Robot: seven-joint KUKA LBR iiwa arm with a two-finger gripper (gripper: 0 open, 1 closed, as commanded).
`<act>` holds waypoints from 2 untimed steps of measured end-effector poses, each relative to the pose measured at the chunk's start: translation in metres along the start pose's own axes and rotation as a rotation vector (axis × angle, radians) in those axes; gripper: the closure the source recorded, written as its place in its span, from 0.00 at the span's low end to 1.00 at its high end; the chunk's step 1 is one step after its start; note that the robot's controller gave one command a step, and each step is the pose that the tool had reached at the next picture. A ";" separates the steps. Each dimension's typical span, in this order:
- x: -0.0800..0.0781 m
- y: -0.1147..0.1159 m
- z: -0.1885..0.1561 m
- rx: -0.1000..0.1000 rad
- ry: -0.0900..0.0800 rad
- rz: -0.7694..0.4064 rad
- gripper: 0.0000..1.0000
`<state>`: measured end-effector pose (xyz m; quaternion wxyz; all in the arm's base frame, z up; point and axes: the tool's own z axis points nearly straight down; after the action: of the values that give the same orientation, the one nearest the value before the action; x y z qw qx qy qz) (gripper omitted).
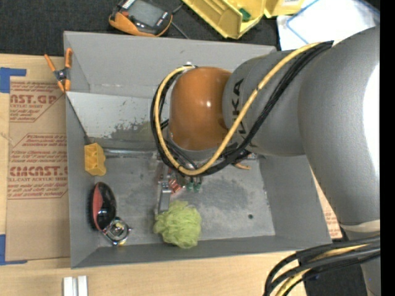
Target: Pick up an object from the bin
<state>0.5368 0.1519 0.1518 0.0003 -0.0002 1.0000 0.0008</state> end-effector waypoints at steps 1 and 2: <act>0.000 0.000 0.000 0.000 0.000 0.000 0.00; 0.028 -0.025 0.055 0.001 0.004 -0.194 0.00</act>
Offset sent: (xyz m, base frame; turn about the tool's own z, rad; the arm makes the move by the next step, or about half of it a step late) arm -0.0267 -0.0254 -0.0533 -0.1972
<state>0.5090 0.1265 0.0971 -0.0018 -0.0971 0.9953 0.0004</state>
